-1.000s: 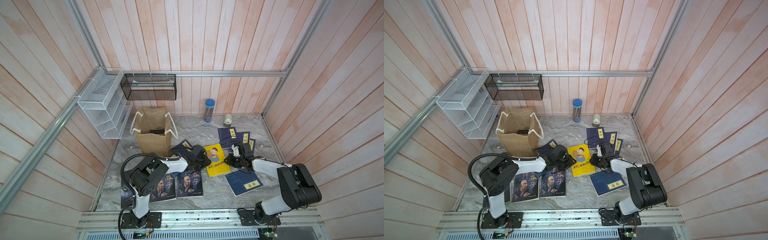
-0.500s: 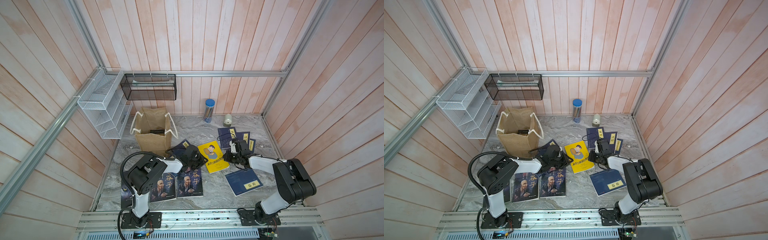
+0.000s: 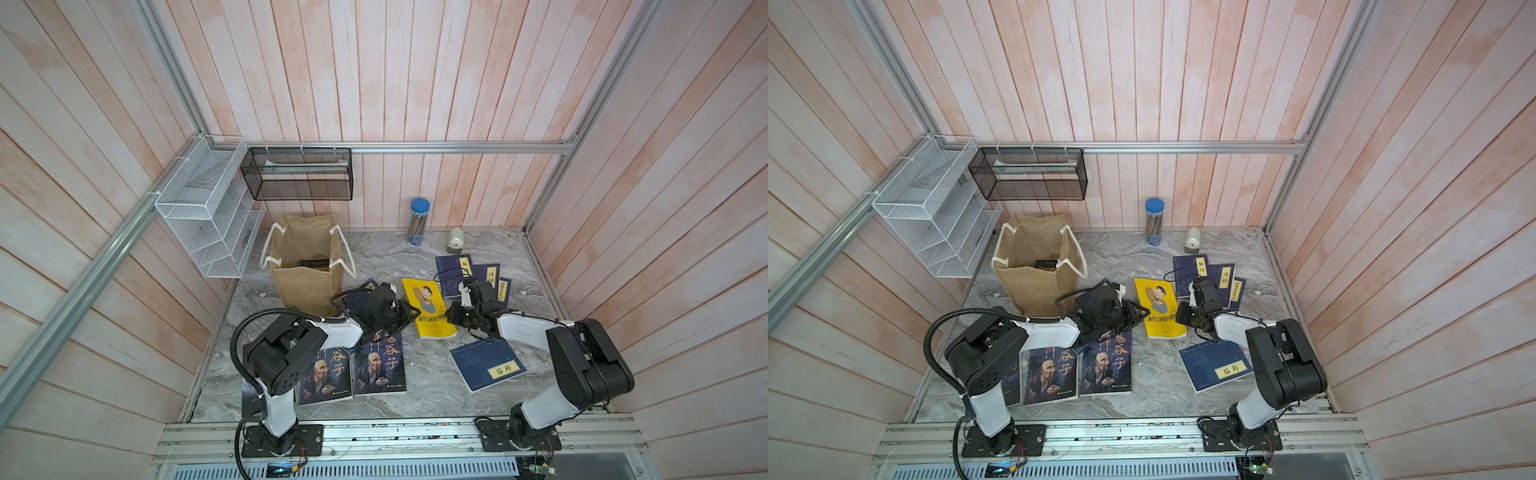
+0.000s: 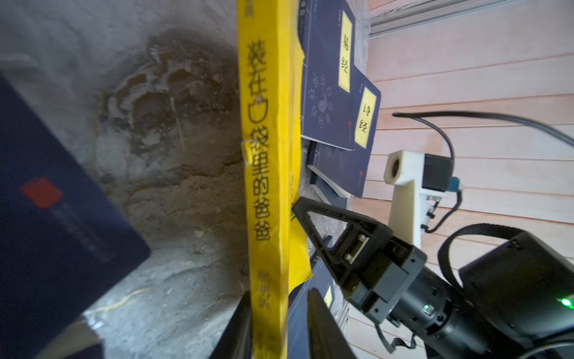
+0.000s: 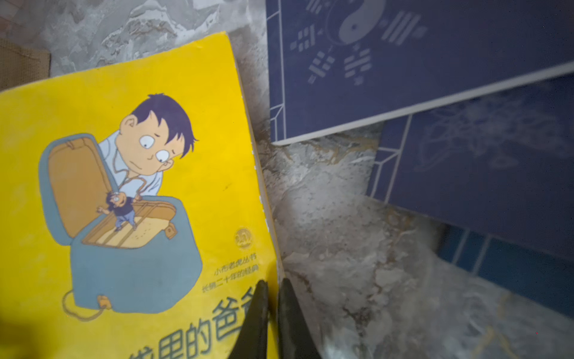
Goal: Put the books into the canvas bag
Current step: Pick up the book from the center of the board.
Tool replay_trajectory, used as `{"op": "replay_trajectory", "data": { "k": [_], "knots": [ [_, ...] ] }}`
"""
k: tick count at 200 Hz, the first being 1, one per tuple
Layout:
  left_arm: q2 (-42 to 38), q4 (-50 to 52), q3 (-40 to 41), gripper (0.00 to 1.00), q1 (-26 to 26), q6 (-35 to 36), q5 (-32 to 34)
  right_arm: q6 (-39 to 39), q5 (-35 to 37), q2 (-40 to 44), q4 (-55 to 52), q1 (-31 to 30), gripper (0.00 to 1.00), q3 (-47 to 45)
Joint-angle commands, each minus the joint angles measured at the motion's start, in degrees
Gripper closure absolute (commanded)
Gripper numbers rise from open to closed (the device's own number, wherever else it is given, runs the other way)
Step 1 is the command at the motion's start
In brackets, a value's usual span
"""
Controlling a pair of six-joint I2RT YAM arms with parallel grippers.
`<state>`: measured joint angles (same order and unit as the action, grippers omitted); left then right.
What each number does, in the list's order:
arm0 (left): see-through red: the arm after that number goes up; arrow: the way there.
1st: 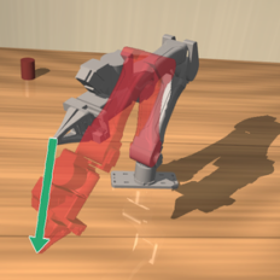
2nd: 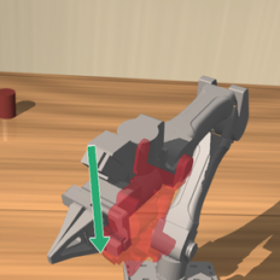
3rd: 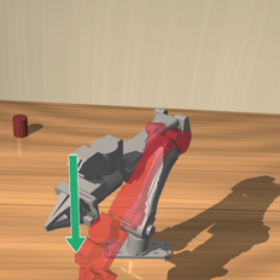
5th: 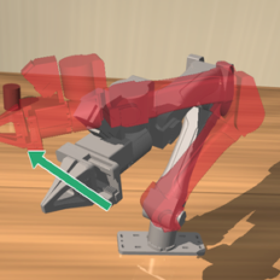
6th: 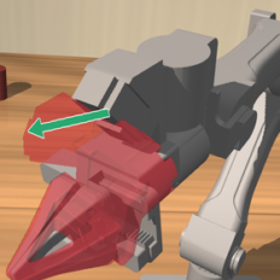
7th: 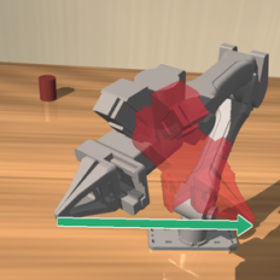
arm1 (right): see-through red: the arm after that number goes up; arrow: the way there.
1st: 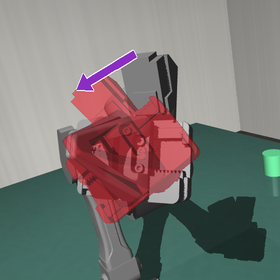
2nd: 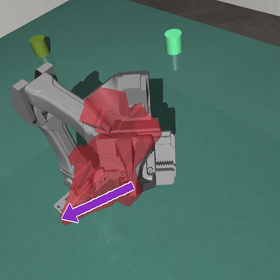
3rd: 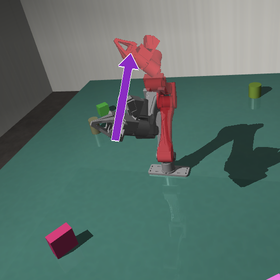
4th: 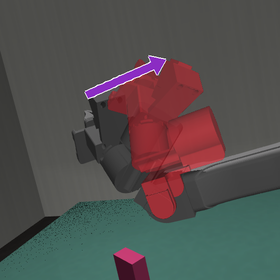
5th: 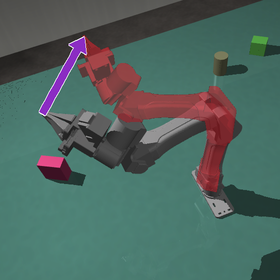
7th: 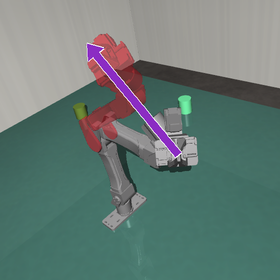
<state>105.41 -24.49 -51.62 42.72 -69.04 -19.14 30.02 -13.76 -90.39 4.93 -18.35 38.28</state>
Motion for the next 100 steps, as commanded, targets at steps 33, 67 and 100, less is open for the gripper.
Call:
{"op": "replay_trajectory", "data": {
  "k": [33,67,100],
  "knots": [
    [-0.79,-4.55,-1.36,0.69,1.31,1.41,-2.24,0.74,-4.8,0.62,-7.75,-2.25,0.9,-3.12],
    [-1.9,-0.15,-3.12,0.9,1.08,5.3,-1.67,0.92,-3.69,4.02,-9.22,-2.13,0.9,-2.72],
    [-5.64,6.07,-4.19,1.0,-0.28,11.77,-0.58,0.8,-2.62,10.69,-12.29,-1.52,0.82,-0.74]
  ]
}}
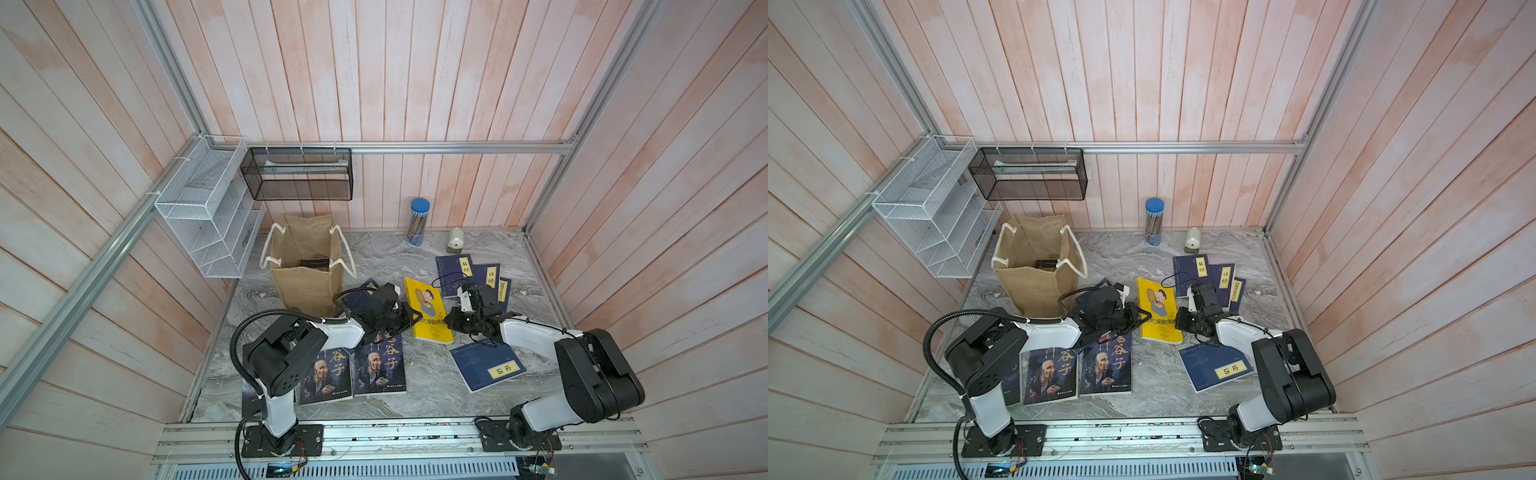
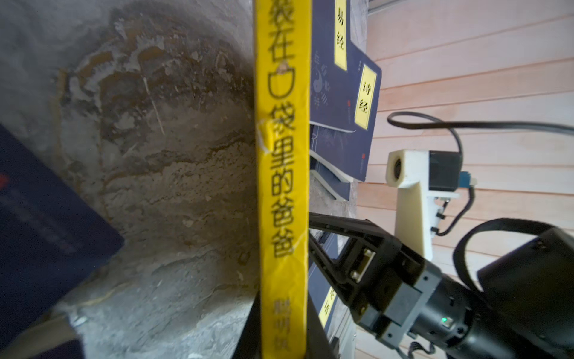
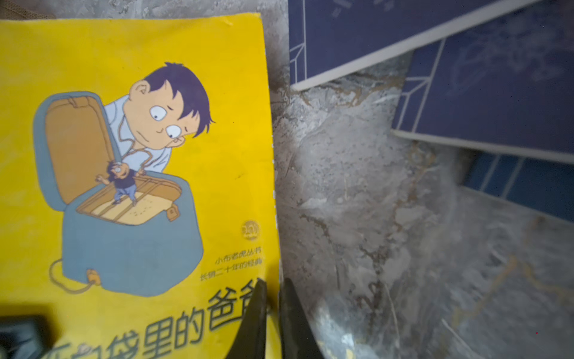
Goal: Put the books into the canvas bag
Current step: Pick up the book from the center of the board.
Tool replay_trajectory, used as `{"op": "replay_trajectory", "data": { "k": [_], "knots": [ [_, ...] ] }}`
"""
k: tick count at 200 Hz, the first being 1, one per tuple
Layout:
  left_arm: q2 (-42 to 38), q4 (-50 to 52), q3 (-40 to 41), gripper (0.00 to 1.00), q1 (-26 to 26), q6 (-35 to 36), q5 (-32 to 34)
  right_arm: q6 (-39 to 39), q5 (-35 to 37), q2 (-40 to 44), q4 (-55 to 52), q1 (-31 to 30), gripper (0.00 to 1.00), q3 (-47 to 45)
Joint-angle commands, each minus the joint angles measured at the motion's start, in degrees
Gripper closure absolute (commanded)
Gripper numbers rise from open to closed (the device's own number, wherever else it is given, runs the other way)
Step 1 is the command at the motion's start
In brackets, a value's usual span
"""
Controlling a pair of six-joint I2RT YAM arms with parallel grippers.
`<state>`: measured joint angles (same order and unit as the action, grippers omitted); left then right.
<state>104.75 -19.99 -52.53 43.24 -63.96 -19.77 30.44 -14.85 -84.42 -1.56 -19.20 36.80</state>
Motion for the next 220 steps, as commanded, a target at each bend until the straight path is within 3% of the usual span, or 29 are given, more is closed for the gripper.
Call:
{"op": "replay_trajectory", "data": {
  "k": [1,40,91,144,220],
  "knots": [
    [-5.12,1.82,-3.27,1.0,-0.84,6.9,0.15,0.23,-1.64,5.24,-5.92,-0.6,0.81,0.96],
    [-14.03,10.82,-4.76,1.0,-3.66,16.7,4.04,-1.34,-2.64,14.94,-7.92,-0.66,0.66,4.6],
    [-30.33,15.87,-2.4,1.0,-4.94,28.68,9.73,-0.83,1.05,19.12,-11.71,-4.44,0.61,12.96],
    [-47.65,23.81,-0.32,1.0,-5.13,40.33,14.36,1.15,5.24,13.66,-9.83,-13.59,0.59,21.46],
    [-68.53,39.58,1.24,1.0,-5.1,44.14,24.86,3.71,6.3,0.58,-6.17,-22.01,0.58,34.23]
  ]
}}
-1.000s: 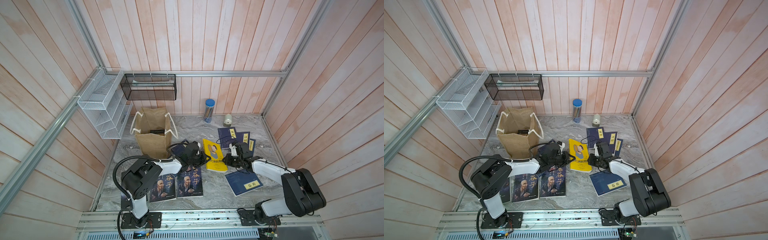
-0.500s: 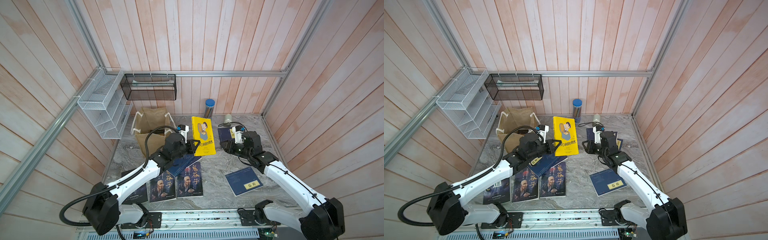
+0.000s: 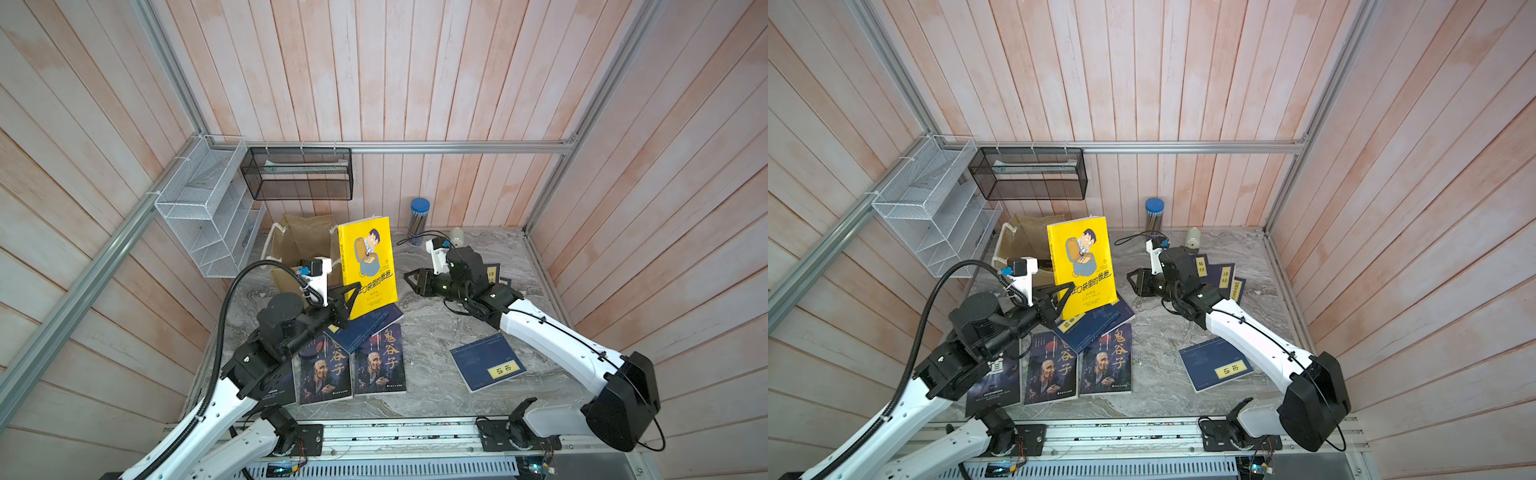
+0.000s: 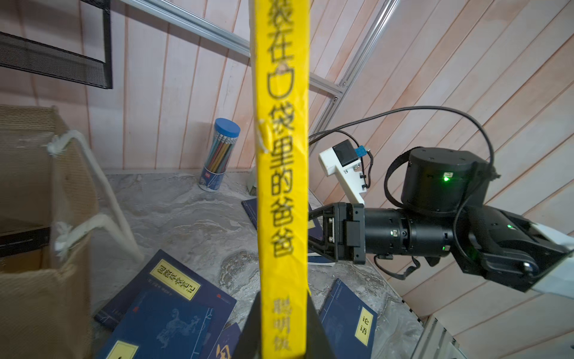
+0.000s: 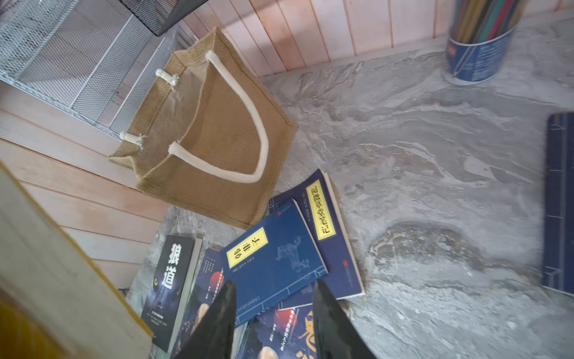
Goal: Put the books into the canvas bag
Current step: Pick up the book from the center of the board, then place the book in the canvas bag.
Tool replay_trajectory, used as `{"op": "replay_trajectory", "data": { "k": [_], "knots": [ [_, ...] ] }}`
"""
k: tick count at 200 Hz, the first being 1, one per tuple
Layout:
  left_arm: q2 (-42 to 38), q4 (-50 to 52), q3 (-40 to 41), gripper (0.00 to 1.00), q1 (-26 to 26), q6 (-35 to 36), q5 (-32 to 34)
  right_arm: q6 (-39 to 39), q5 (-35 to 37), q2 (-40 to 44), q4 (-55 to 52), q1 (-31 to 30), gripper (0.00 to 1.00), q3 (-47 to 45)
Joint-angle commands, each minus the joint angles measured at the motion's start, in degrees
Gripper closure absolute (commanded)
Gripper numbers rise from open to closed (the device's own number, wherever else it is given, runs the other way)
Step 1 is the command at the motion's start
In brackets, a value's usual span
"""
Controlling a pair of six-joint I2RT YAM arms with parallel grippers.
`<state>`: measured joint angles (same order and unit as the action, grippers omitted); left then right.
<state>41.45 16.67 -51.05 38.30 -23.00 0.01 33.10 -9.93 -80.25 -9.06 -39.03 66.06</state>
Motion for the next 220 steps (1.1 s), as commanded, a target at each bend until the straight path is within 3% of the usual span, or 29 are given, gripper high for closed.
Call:
{"op": "replay_trajectory", "data": {
  "k": [1,47,115,161,220],
  "knots": [
    [-5.41,3.06,-0.27,1.0,-0.16,3.2,5.26,1.06,1.39,-3.86,1.28,-2.28,0.58,5.26],
    [-12.83,10.66,-1.74,1.0,-0.15,4.12,10.41,1.53,2.77,-14.25,0.22,-5.76,0.57,17.24],
    [-15.72,22.2,-7.7,1.0,-0.17,4.05,15.92,2.97,0.15,-31.9,-1.78,-8.37,0.55,37.23],
    [-12.29,27.72,-12.55,1.0,-0.16,4.88,20.46,3.81,-3.2,-41.91,-4.51,-8.56,0.54,50.85],
    [0.68,30.04,-22.38,1.0,-0.17,12.08,28.45,4.16,-5.82,-49.63,-6.27,-8.57,0.54,59.36]
  ]
}}
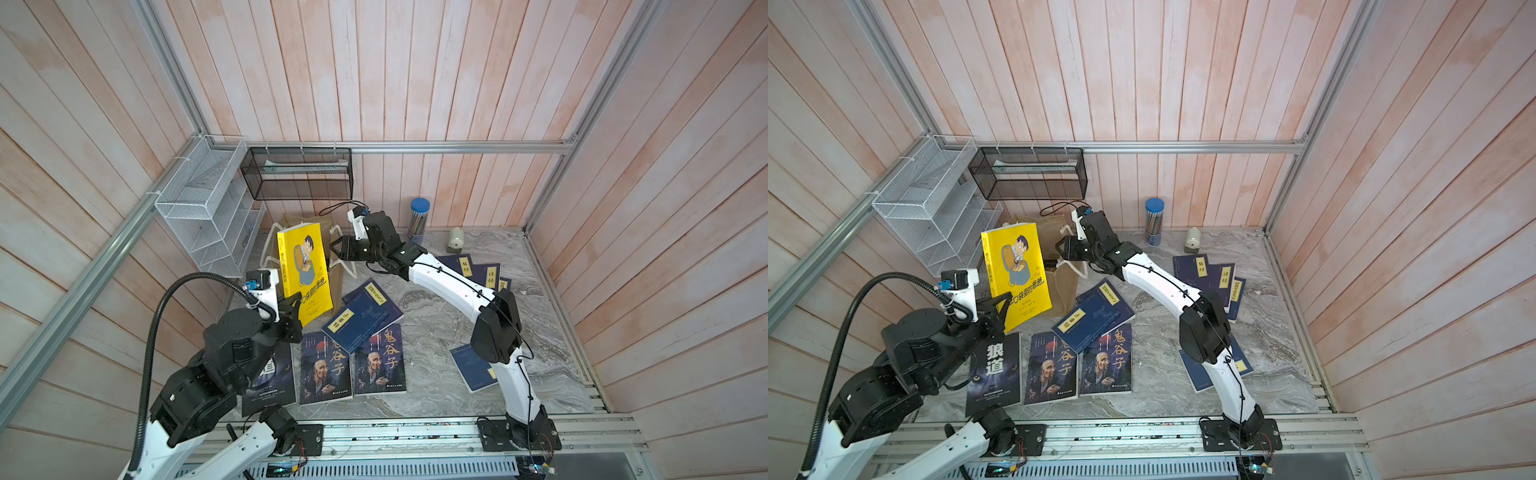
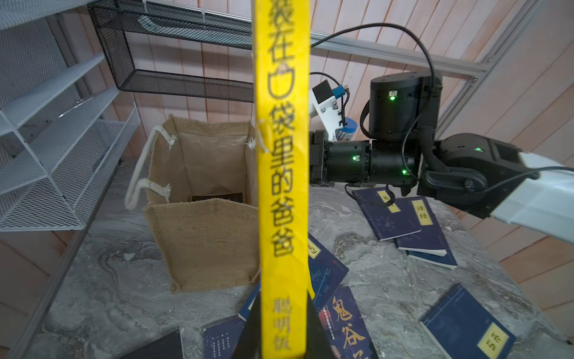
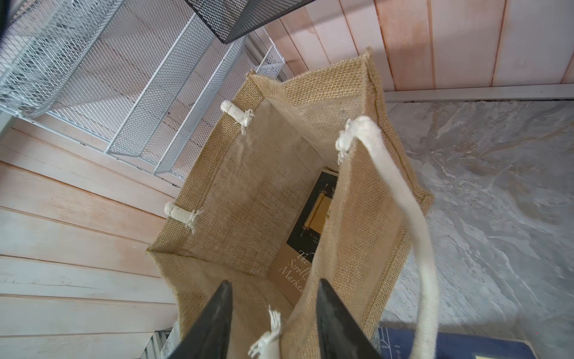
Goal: Put the books into the canvas bag
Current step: Place the book in the canvas bag.
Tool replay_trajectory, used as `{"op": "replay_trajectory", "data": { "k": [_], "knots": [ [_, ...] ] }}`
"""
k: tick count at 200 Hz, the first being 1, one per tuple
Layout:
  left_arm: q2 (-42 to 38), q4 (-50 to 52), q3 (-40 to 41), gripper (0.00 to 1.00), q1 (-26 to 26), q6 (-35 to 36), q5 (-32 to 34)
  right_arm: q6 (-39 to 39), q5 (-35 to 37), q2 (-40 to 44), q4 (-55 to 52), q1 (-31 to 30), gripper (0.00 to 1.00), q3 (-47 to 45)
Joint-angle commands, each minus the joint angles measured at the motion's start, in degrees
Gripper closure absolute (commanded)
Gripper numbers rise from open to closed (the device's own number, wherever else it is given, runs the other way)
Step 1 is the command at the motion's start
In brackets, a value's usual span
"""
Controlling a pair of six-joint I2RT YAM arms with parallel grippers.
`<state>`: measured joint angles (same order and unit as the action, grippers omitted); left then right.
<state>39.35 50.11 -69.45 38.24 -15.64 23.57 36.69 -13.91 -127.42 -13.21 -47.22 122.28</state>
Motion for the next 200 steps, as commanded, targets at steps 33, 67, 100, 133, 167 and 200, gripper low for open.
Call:
{"op": "replay_trajectory", "data": {
  "k": [33,67,100,133,167,200],
  "knots": [
    [7.08,-6.06,-7.45,1.0,-0.42,7.66,9.14,0.06,-0.95,-2.7,-3.55,-0.16,0.57,3.63],
    [11.08,-8.72,-11.42,1.0,-5.84,9.57,6.44,0.05,-0.88,-1.18,-2.7,0.42,0.59,0.34],
    [15.74,-8.75,-16.08,1.0,-16.09,9.03,-3.48,0.05,-0.62,-0.6,-2.91,0.9,0.58,-1.58],
    [20.21,-8.82,-18.16,1.0,-25.15,8.35,-13.05,-0.89,0.41,0.94,-3.51,1.1,0.57,-2.57],
    [25.47,-10.4,-18.55,1.0,-32.93,7.72,-25.67,-0.93,1.17,3.35,-1.12,1.51,0.55,-6.12],
    [30.03,-11.83,-18.24,1.0,-36.81,8.26,-31.39,0.05,-1.47,2.97,0.4,2.19,0.55,-6.82]
  ]
}}
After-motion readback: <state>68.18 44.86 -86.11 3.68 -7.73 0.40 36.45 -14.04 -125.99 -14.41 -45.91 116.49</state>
